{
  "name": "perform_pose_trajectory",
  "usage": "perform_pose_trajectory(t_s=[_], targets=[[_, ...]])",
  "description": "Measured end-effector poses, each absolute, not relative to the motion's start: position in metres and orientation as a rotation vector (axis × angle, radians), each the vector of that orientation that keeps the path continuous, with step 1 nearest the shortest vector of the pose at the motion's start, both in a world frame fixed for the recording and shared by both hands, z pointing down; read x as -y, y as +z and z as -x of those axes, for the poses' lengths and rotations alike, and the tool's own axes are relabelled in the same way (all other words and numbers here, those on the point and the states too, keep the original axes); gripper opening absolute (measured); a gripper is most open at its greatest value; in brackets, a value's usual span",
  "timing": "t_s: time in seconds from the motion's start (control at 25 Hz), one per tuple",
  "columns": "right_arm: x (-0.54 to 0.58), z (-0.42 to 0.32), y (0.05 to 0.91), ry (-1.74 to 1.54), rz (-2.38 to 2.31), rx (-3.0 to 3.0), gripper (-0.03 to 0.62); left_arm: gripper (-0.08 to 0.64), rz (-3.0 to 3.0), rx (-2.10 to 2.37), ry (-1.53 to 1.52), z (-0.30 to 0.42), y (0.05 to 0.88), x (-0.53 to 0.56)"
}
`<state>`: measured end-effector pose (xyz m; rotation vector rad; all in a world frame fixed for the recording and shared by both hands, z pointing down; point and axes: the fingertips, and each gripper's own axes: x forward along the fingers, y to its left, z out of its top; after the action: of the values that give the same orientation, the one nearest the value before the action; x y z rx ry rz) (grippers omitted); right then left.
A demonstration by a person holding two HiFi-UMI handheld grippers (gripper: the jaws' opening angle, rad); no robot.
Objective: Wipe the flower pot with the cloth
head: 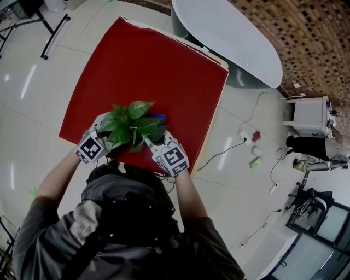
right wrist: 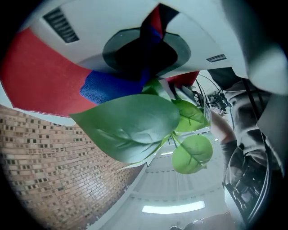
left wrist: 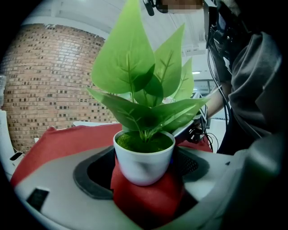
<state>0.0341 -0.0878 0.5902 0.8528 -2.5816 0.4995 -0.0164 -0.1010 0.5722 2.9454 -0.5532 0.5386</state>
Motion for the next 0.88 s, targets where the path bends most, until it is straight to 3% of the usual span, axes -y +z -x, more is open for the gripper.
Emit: perform_pose_trajectory(t_s=[0.4, 0.72, 0.88], targets=[[0.057, -0.017, 0.583, 0.568, -0.824, 2.608, 0.064, 0.446, -2.933, 0.583, 0.514, 0.017, 0.572, 0.099], [0.071, -0.061, 0.58, 0.572, -1.15, 2.503, 0.064, 0.453, -2.881, 0.737, 0.52, 0.03, 0.568, 0.089], [0.081, -0.05, 0.587, 0.567, -1.086, 2.494, 0.065, 0.453, -2.796, 0.825, 0.503, 0.052, 0.571, 0.081]])
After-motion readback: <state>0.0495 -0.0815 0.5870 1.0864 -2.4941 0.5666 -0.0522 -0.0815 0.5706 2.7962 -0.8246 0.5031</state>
